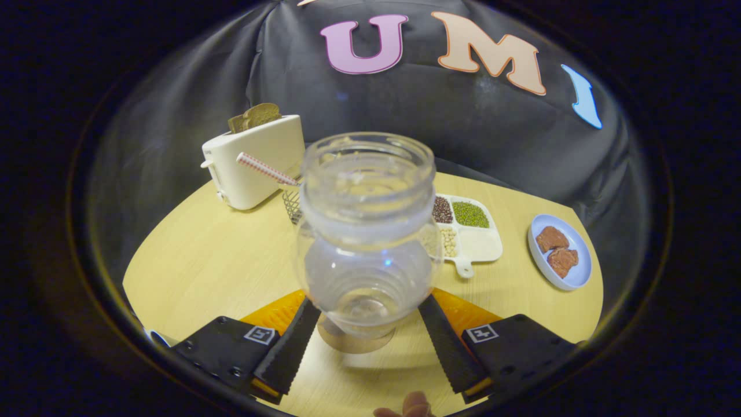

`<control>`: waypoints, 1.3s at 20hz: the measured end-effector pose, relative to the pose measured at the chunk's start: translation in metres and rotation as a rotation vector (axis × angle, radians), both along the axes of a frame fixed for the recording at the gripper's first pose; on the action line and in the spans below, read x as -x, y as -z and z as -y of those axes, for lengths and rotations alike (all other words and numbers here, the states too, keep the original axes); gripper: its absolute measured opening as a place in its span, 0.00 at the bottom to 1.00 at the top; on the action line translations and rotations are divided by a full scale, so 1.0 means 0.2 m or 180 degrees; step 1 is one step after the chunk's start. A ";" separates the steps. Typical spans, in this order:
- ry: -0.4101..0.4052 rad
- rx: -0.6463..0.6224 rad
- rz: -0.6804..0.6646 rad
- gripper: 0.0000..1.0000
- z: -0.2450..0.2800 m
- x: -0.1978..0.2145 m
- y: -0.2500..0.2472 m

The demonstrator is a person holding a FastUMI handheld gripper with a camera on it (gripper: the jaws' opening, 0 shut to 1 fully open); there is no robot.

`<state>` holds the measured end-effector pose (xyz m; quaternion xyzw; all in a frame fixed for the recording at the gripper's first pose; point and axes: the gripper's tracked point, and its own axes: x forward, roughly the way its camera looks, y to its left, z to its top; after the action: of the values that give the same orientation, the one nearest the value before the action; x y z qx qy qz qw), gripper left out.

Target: Take the bottle from table, then pour the juice into the cup, finally place the bottle on the coaster

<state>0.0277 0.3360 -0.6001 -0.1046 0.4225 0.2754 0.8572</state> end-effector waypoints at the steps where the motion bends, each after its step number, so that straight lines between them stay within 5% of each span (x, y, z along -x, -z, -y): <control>1: 0.0007 0.0004 -0.0008 1.00 0.01 0.02 0.00; 13: 0.0103 -0.0091 0.0102 1.00 0.20 0.23 -0.26; 21: 0.0386 -0.0359 0.0470 1.00 0.36 0.30 -0.72; 26: 0.0659 -0.0659 0.0903 1.00 0.48 0.12 -1.17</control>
<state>0.0035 0.2402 -0.3654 -0.0097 0.2755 0.2102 0.9380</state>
